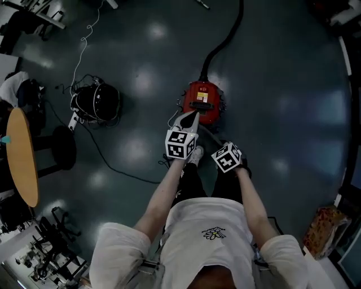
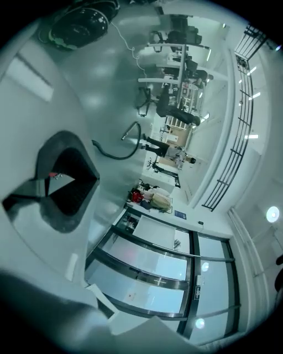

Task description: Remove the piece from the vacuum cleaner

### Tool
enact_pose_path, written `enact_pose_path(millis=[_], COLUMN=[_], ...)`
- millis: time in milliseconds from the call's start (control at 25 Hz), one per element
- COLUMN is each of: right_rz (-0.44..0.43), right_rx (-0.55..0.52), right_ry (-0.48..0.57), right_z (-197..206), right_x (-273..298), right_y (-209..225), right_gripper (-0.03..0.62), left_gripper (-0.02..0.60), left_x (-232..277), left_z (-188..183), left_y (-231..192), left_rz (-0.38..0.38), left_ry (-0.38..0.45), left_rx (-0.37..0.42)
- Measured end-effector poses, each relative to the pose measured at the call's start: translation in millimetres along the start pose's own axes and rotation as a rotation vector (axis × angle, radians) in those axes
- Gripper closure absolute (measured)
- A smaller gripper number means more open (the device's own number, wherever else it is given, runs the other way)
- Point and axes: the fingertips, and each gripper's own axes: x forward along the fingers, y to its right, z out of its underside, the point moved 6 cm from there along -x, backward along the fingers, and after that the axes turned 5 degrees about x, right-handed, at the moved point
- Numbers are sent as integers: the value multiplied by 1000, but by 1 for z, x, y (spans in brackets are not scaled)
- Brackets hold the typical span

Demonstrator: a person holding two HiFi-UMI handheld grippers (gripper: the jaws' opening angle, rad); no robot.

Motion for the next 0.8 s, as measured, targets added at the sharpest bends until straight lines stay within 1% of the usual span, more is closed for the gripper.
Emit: enact_pose_path(millis=[80,160,240,360,480,560,680,800], right_rz=[10,12,36,73,119,131,163,185], right_rx=[37,50,71,120,90,72,80,109], right_ry=[72,139,218,345,466,557,680,788], right_z=[-17,-21,-27,-46,-80,-101,-124,-138], right_x=[-29,-60,-90,-132,-174,-201,-240,-276], right_y=[-1,1,15,38,52,53,56,61], right_gripper=[559,559,559,560,559,559,559,559], left_gripper=[581,580,581,580,581,581,581,580], left_x=[-22,-39,-46,-57,-65,-69,-73,-81], left_z=[-24,-37,-51,-78,-113,-134,-167,-197], left_y=[9,24,35,43,49,60,83,104], left_rz=[-1,0,-7,-18,-9,10,39,50], left_ry=[42,64,84,140,228,283,364,445], left_rx=[15,39,74,109,138,164,210,242])
